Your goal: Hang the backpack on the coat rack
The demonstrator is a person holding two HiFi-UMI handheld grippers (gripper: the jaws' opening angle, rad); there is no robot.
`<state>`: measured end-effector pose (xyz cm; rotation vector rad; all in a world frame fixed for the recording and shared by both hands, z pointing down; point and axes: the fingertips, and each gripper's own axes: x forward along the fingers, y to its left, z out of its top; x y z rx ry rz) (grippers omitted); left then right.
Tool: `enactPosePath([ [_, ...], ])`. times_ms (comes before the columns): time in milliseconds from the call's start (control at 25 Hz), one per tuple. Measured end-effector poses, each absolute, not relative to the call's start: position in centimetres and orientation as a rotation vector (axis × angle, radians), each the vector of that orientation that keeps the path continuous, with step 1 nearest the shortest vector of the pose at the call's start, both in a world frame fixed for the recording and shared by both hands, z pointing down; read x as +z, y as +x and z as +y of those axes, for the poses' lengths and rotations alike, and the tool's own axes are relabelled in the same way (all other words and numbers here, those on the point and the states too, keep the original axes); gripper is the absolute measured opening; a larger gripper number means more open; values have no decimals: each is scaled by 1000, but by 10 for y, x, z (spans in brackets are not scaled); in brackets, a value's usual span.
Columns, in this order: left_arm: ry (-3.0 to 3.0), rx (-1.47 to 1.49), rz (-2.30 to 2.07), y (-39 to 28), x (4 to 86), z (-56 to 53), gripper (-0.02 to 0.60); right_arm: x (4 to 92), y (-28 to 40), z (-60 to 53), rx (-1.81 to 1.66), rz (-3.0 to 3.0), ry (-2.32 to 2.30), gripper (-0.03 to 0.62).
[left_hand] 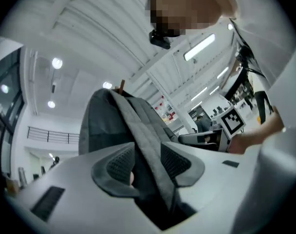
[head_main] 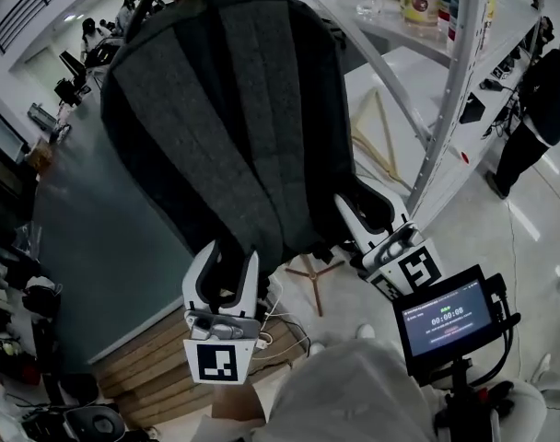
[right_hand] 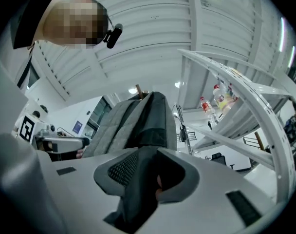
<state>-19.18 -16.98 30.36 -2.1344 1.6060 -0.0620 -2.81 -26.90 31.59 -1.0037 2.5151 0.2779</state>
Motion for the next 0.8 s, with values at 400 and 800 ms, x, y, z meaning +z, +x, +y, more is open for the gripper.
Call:
enactPosePath([
  [400,-2393,190,1656,-190,319,-204,57,323,-41,-266,246,2568,-1027,123],
  [800,-2616,530,1772,-209,343,-246,49,329,-44,-281,307,2595,-1078,123],
])
